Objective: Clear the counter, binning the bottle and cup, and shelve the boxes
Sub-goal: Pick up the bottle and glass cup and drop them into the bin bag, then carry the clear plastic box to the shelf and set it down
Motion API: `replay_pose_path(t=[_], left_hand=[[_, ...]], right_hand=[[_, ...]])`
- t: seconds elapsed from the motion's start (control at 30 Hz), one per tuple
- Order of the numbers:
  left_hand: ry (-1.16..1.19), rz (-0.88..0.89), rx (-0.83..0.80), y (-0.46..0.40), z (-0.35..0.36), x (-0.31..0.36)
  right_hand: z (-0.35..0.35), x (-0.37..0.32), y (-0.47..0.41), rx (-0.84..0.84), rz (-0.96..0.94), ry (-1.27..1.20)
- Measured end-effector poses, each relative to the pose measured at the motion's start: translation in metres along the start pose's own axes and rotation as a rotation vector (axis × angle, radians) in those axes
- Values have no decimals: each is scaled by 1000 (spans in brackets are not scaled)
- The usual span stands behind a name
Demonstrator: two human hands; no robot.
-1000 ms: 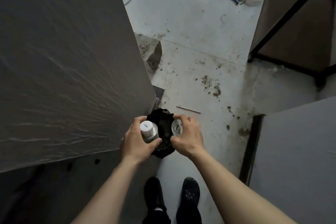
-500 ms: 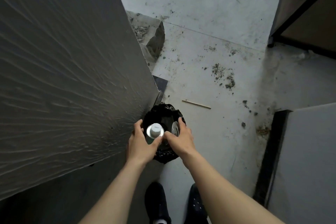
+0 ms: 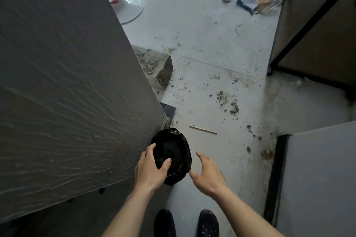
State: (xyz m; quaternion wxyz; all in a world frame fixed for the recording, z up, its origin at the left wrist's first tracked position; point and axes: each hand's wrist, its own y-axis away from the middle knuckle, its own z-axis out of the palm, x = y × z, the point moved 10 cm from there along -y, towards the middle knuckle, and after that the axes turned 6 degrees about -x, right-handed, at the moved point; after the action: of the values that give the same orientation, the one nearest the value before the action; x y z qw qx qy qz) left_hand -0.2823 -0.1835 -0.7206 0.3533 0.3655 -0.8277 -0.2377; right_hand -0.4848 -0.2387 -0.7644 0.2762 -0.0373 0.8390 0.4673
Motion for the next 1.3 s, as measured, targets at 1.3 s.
replay_pose_path(t=[1.3], left_hand=[[-632, 766, 263, 449, -307, 233]], right_hand=[[-229, -251, 528, 710, -216, 670]])
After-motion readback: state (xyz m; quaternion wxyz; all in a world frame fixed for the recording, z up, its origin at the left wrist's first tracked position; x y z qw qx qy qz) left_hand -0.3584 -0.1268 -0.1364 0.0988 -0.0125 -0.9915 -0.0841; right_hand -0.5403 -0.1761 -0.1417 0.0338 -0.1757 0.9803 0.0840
